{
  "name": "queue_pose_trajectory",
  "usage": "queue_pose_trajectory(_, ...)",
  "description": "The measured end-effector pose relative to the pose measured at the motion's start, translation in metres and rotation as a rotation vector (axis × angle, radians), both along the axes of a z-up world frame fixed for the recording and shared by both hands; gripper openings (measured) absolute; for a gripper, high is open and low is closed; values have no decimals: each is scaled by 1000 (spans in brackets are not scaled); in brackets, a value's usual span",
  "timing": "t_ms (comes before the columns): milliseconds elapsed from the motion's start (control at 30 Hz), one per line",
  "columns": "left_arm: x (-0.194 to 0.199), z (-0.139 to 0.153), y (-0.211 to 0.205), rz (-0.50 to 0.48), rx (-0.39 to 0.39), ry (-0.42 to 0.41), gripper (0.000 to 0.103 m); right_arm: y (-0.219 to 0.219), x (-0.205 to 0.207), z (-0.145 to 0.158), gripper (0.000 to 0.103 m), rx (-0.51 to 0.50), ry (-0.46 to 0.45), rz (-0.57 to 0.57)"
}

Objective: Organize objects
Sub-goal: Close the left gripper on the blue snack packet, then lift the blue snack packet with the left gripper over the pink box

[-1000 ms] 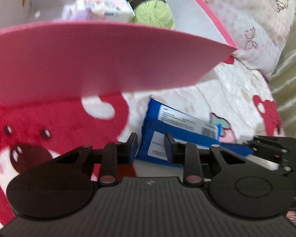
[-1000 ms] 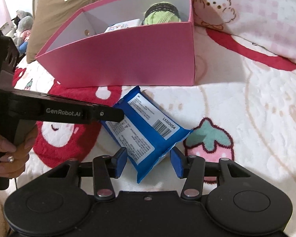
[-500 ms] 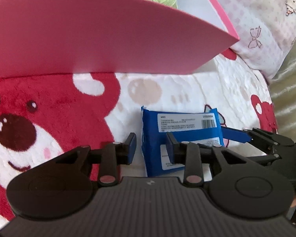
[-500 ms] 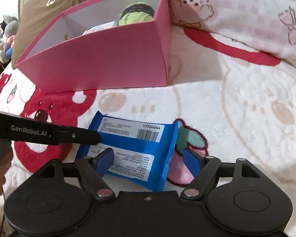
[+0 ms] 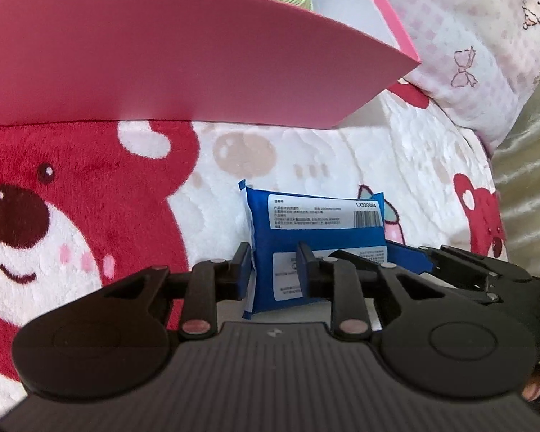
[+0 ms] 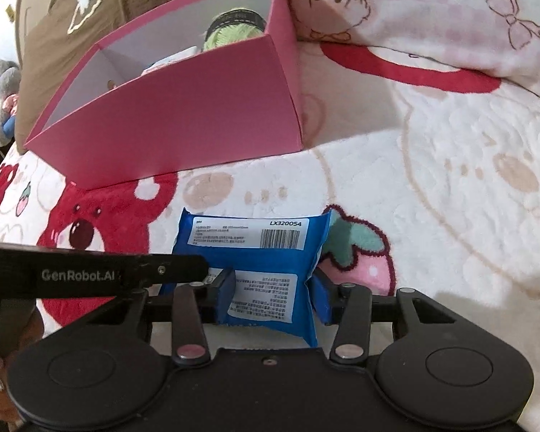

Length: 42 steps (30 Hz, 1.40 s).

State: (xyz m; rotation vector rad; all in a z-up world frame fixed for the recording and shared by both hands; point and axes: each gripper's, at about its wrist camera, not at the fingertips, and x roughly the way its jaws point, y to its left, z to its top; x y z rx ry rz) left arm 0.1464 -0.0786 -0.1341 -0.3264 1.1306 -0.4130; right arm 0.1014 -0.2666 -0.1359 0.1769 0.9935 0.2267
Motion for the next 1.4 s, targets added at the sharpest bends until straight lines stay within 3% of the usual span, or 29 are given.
queue_pose_trajectory(400,-17,28,6,-35,23,-16,27,9,-11,20,54,-33,-54,109)
queue_pose_trajectory(833,-48,92,31,-58,52,-99,30,33,-31,63,61,-29,-144,194)
queue_pose_trajectory(1067,-54,114,38,-54,15,-114,30,45,-37,91,64,-73,-177,242)
queue_pose_trajectory(1233,-52,118,45,-21,-56,-120,30,47,-37,107,65,-116,-195,232)
queue_pose_trajectory(1400,-52,133,51,0,-70,-170,30,43,-34,119,65,-88,-210,235)
